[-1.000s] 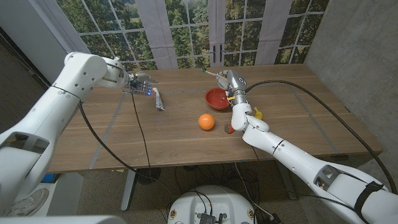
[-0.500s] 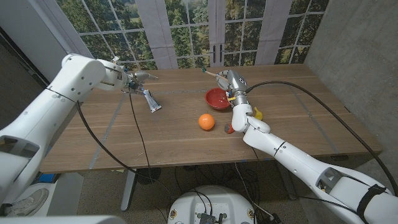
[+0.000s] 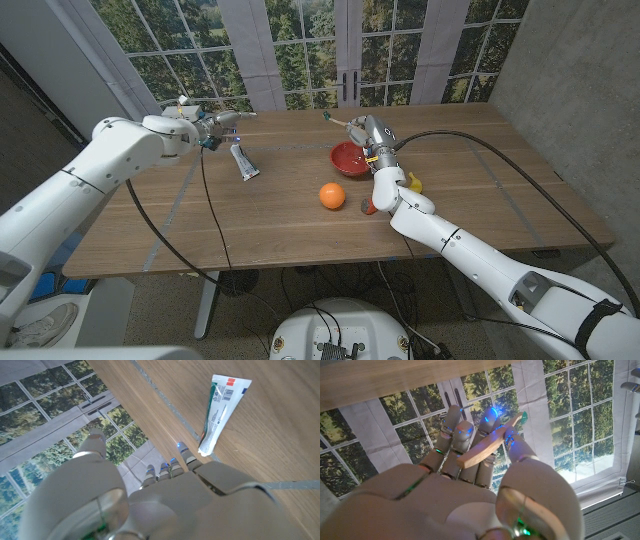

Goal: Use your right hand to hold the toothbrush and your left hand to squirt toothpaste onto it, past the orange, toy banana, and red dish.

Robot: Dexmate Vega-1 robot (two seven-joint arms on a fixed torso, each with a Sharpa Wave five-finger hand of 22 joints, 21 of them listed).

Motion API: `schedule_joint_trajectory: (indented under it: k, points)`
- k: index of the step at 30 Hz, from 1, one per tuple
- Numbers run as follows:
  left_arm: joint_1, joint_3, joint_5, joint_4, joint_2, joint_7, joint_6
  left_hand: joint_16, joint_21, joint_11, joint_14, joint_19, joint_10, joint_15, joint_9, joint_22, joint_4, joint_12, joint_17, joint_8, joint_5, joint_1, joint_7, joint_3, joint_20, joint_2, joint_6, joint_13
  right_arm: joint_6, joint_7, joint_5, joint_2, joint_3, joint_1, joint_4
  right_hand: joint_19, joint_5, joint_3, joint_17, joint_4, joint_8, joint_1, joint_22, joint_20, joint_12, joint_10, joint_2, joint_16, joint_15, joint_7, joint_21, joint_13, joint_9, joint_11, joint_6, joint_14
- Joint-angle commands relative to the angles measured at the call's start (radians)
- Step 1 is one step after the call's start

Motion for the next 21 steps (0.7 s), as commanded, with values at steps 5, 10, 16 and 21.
schedule_joint_trajectory:
  k: [5, 10, 16, 21]
  points:
    - [0.110, -0.031, 0.053, 0.099, 0.002, -0.188, -0.373, 0.004, -0.013, -0.019, -0.010, -0.002, -0.011, -0.014, 0.000, 0.000, 0.005, 0.003, 0.001, 0.006, -0.005, -0.023, -0.020, -0.001, -0.011, 0.008, 0.003, 0.001, -0.040, 0.027, 0.044, 0.026, -0.005, 0.011, 0.022, -0.001, 0.005, 0.101, 0.002, 0.092, 0.003, 0.009, 0.002, -0.101, 0.002, 0.058, 0.009, 0.000, -0.115, 0.000, 0.000, -0.007, 0.002, -0.059, 0.011, 0.000]
    - [0.125, -0.040, 0.051, 0.118, -0.004, -0.227, -0.435, 0.009, -0.017, -0.036, 0.001, 0.013, 0.002, -0.030, -0.001, 0.000, 0.003, 0.010, 0.000, 0.009, -0.006, -0.040, -0.037, -0.007, -0.020, 0.007, 0.013, 0.000, -0.055, 0.022, 0.051, 0.038, -0.012, 0.020, 0.045, -0.001, 0.005, 0.102, 0.002, 0.092, 0.003, 0.010, 0.002, -0.099, -0.001, 0.056, 0.009, -0.001, -0.115, 0.002, 0.000, -0.012, 0.001, -0.057, 0.011, 0.000]
    - [0.138, -0.045, 0.045, 0.136, -0.017, -0.256, -0.485, 0.015, -0.018, -0.052, 0.022, 0.043, 0.022, -0.045, -0.001, 0.000, -0.001, 0.017, -0.001, 0.012, -0.008, -0.061, -0.050, -0.017, -0.030, -0.005, 0.031, -0.001, -0.084, 0.015, 0.047, 0.047, -0.027, 0.031, 0.066, -0.002, 0.005, 0.102, 0.002, 0.091, 0.000, 0.010, 0.002, -0.097, -0.004, 0.054, 0.009, -0.001, -0.115, -0.001, 0.000, -0.017, 0.000, -0.056, 0.006, -0.001]
    - [0.147, -0.052, 0.045, 0.143, -0.025, -0.263, -0.521, 0.015, -0.018, -0.060, 0.028, 0.060, 0.031, -0.050, -0.002, 0.000, -0.003, 0.019, -0.001, 0.014, -0.008, -0.072, -0.060, -0.022, -0.027, -0.011, 0.043, -0.001, -0.111, 0.006, 0.030, 0.053, -0.049, 0.043, 0.085, -0.004, 0.004, 0.102, 0.002, 0.092, -0.001, 0.010, 0.002, -0.094, -0.010, 0.056, 0.008, -0.002, -0.115, -0.003, 0.000, -0.027, -0.001, -0.057, 0.005, -0.003]
